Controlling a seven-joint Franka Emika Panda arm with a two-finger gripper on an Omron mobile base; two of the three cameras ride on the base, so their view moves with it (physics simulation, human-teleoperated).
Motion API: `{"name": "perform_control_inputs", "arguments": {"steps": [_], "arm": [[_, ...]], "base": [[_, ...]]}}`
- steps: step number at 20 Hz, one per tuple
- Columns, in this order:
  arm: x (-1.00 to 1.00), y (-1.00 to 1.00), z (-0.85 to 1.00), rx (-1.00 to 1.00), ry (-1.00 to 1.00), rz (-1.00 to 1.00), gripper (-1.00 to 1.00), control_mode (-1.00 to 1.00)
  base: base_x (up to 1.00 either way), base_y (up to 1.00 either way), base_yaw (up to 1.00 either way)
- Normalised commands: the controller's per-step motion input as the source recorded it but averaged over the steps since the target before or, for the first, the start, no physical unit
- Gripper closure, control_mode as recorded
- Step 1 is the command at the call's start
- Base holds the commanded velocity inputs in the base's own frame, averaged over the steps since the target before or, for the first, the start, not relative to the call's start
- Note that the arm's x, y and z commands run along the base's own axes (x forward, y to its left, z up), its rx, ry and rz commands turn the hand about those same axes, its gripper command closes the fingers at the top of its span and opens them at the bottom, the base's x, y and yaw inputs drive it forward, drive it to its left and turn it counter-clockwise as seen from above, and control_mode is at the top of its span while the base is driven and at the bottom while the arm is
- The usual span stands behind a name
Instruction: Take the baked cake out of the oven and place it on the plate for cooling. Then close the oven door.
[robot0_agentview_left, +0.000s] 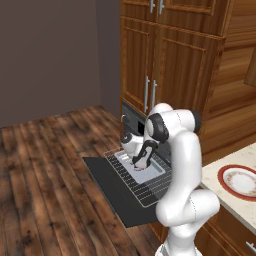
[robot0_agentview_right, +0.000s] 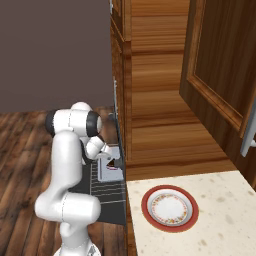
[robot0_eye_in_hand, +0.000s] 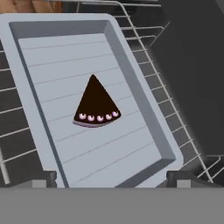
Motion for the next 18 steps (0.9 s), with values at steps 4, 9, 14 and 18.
{"name": "perform_control_inputs", "arguments": {"steps": [4,9,14,18], "arm": [[0.35,0.0,-0.04,0.04,0.0,0.0,-1.0,-1.0],[0.33,0.0,-0.13,0.01,0.0,0.0,-1.0,-1.0],[0.31,0.0,-0.24,0.0,0.0,0.0,-1.0,-1.0],[0.33,0.0,-0.23,0.0,0.0,0.0,-1.0,-1.0]], "base": [[0.0,0.0,0.0],[0.0,0.0,0.0],[0.0,0.0,0.0],[0.0,0.0,0.0]]}}
